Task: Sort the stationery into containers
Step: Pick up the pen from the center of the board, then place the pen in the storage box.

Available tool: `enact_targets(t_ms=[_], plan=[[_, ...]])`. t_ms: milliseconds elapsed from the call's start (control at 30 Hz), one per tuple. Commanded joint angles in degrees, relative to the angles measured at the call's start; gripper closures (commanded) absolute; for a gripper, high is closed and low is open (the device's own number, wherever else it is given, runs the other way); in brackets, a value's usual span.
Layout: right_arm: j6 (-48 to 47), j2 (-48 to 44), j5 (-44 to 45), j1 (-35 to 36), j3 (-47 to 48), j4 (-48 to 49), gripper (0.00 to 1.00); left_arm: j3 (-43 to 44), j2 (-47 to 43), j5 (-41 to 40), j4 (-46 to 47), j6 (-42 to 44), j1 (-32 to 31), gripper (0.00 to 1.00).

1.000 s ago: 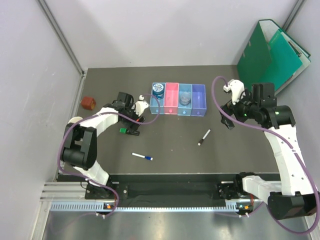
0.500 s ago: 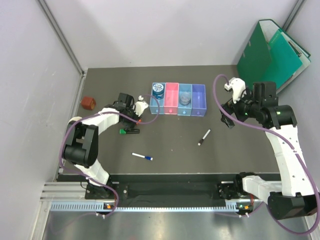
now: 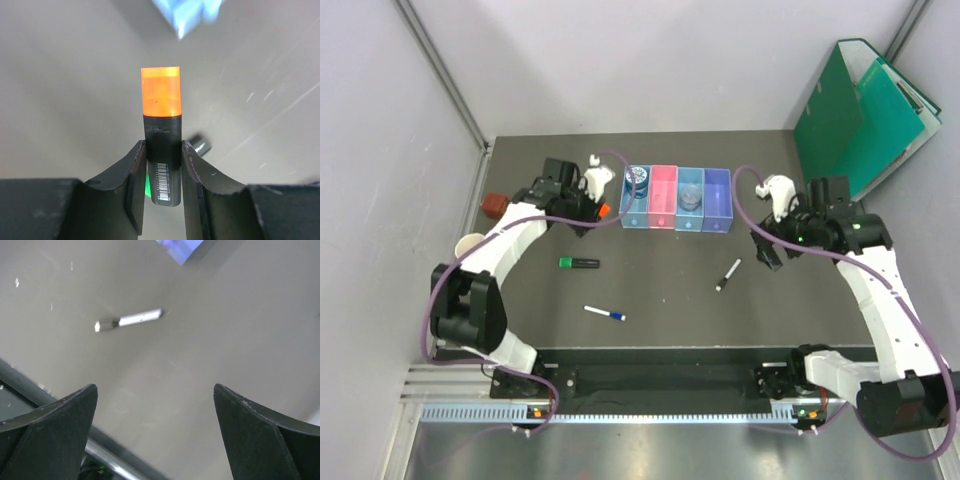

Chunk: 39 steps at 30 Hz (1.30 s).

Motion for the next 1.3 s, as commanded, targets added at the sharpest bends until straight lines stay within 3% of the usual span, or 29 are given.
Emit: enact_targets(t_ms=[0,133,400,767,1000,1267], plan=[[4.8,-0.1,0.9,0.7,-8.3,4.3,0.03,7.5,-5.3,8.4,2.5,-8.0,0.1,1.00],[12.7,1.2,0.3,0.6,-11.3,9.1,0.04,11.2,-4.7,8.6,7.9,-15.2,-2.7,1.00],[25.9,11.0,0.6,-1.7,-8.1,13.3,0.05,24.1,8.4,3.3,14.2,-26.7,-11.1,1.00],[39.9,15.1,1.6,1.9,-13.9,25.8,0.01,38.7,27.8,-7.6,15.4,-32.8,-15.1,1.00],[46.6,17.6,5.8,2.5,-17.3,27.9,0.02,40.7,32.5,-18.4,15.5,-32.9,-17.3,1.00],[50.7,23.1,8.9,3.0,-14.0,27.3,0.12,42.5,36.7,-20.4,15.2,-33.5,-18.2,1.00]])
